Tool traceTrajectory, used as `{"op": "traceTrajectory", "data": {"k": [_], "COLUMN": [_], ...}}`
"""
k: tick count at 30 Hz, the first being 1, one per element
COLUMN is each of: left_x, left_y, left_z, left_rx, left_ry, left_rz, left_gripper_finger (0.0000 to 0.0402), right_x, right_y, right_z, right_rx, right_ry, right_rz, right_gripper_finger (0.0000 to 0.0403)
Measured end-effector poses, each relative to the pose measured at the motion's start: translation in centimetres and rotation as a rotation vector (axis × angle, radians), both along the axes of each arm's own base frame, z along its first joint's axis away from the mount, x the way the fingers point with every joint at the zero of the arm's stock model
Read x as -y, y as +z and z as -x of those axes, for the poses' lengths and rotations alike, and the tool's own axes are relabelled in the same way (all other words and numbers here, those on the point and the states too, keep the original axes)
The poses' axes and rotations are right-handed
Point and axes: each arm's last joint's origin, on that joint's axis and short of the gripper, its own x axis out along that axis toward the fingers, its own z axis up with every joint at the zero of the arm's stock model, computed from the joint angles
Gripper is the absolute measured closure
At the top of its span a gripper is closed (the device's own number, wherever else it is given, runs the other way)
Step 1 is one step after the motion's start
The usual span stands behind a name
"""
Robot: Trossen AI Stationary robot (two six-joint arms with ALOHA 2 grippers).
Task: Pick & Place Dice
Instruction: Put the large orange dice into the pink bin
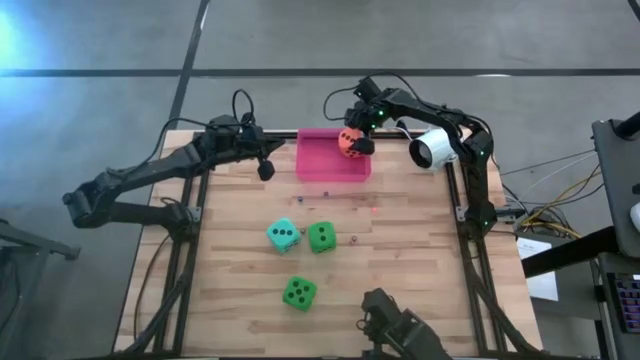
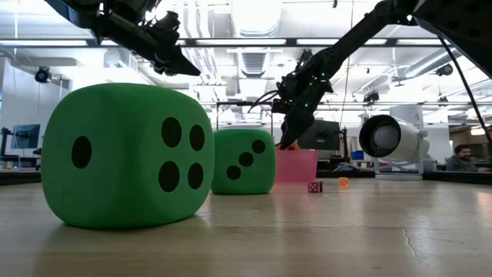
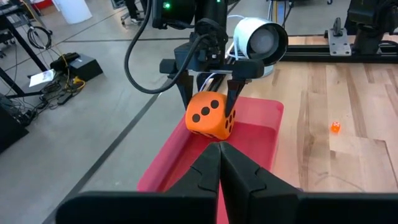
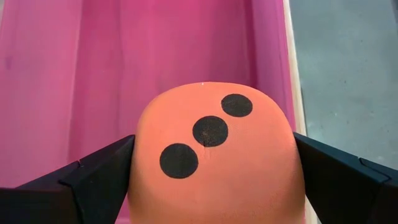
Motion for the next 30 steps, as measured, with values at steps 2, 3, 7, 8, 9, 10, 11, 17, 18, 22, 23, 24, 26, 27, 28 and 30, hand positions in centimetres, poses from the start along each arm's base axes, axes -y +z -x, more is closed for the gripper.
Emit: {"op": "traceTrajectory", "data": {"k": [2,3,7,8,9,10,11,17,18,22,23,24,26,27,28,30], "left_x": [0.0,0.0,0.0,0.0,0.0,0.0,0.0,0.0,0.0,0.0,0.0,0.0,0.0,0.0,0.0,0.0], "left_y": [0.0,0.0,0.0,0.0,0.0,0.0,0.0,0.0,0.0,0.0,0.0,0.0,0.0,0.0,0.0,0.0], "left_z": [0.0,0.0,0.0,0.0,0.0,0.0,0.0,0.0,0.0,0.0,0.0,0.0,0.0,0.0,0.0,0.0], "left_rx": [0.000,0.000,0.000,0.000,0.000,0.000,0.000,0.000,0.000,0.000,0.000,0.000,0.000,0.000,0.000,0.000], "left_ry": [0.000,0.000,0.000,0.000,0.000,0.000,0.000,0.000,0.000,0.000,-0.001,-0.001,-0.001,-0.001,-0.001,-0.001], "left_rz": [0.000,0.000,0.000,0.000,0.000,0.000,0.000,0.000,0.000,0.000,0.000,0.000,0.000,0.000,0.000,0.000], "left_gripper_finger": [0.0387,0.0387,0.0387,0.0388,0.0389,0.0389,0.0389,0.0387,0.0387,0.0389,0.0390,0.0390,0.0390,0.0390,0.0389,0.0389], "right_x": [0.1,0.1,0.1,0.1,0.1,0.1,0.1,-0.4,-0.5,-0.8,-0.8,-0.9,-1.1,-1.1,-1.1,-1.1], "right_y": [0.1,0.1,0.1,0.1,0.1,0.1,0.1,0.0,0.0,0.1,0.2,0.2,0.2,0.2,0.2,0.2], "right_z": [-0.1,-0.1,-0.1,-0.1,-0.1,-0.1,-0.1,-0.6,-0.7,-1.3,-1.4,-1.5,-1.6,-1.7,-1.7,-1.7], "right_rx": [0.008,0.009,0.009,0.009,0.009,0.009,0.009,0.011,0.011,0.030,0.036,0.038,0.039,0.039,0.039,0.040], "right_ry": [-0.005,-0.009,-0.014,-0.013,-0.013,-0.013,-0.012,0.006,0.009,0.027,0.030,0.035,0.038,0.040,0.041,0.041], "right_rz": [0.012,0.011,0.005,0.006,0.006,0.005,0.005,0.007,0.007,0.026,0.031,0.034,0.034,0.034,0.034,0.036], "right_gripper_finger": [0.0006,0.0006,0.0006,0.0006,0.0006,0.0006,0.0006,0.0006,0.0006,0.0008,0.0009,0.0011,0.0016,0.0019,0.0023,0.0029]}}
